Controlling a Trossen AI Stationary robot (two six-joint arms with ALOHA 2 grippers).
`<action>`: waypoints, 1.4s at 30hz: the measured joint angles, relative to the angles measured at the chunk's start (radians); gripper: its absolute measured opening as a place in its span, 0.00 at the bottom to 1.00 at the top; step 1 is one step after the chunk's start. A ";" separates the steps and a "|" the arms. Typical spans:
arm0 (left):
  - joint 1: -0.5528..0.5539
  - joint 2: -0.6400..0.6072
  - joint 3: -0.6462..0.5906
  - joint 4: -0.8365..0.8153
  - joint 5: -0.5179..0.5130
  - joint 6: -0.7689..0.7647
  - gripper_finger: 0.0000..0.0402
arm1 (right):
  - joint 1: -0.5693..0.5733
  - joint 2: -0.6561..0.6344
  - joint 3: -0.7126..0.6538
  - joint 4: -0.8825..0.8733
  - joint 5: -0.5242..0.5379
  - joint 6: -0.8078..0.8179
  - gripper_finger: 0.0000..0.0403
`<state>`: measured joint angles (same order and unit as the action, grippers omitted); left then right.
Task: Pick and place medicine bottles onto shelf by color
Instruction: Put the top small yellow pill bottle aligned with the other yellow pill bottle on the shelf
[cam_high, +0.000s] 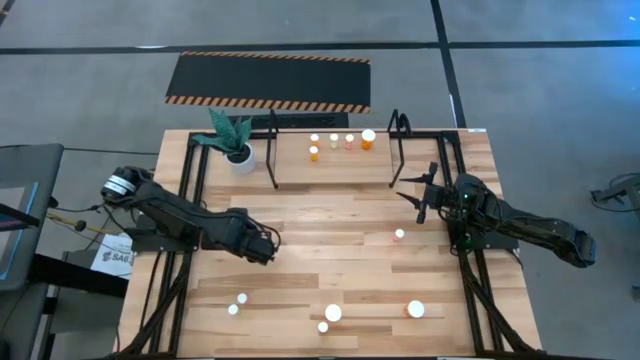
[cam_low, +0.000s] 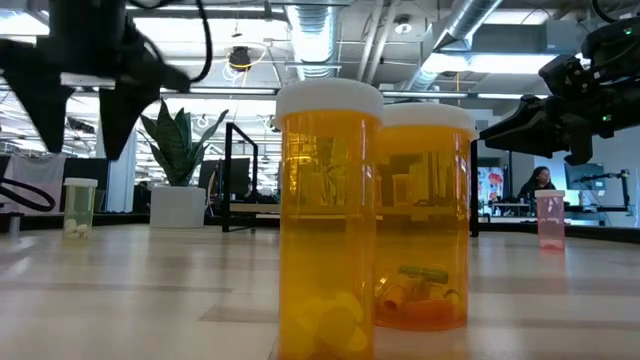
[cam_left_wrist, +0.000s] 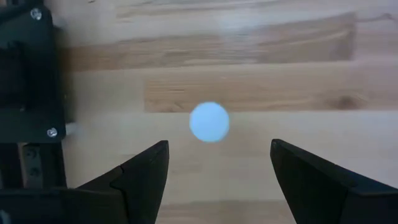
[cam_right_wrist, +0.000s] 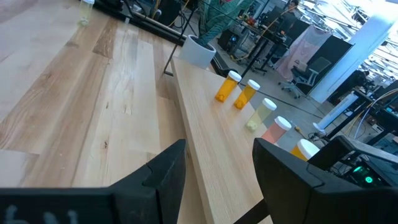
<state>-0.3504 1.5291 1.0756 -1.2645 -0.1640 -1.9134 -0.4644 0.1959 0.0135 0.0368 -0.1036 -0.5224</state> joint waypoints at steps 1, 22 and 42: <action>0.000 0.000 -0.017 0.009 0.000 -0.013 0.67 | 0.000 0.000 0.000 0.000 0.000 0.000 0.51; 0.074 0.002 -0.221 0.296 0.016 -0.004 0.68 | 0.000 0.000 0.000 0.000 0.000 0.000 0.51; 0.082 0.002 -0.230 0.332 0.017 0.113 0.58 | 0.000 0.000 0.000 0.000 0.000 0.000 0.51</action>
<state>-0.2684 1.5307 0.8459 -0.9327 -0.1473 -1.8002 -0.4641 0.1959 0.0135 0.0368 -0.1036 -0.5224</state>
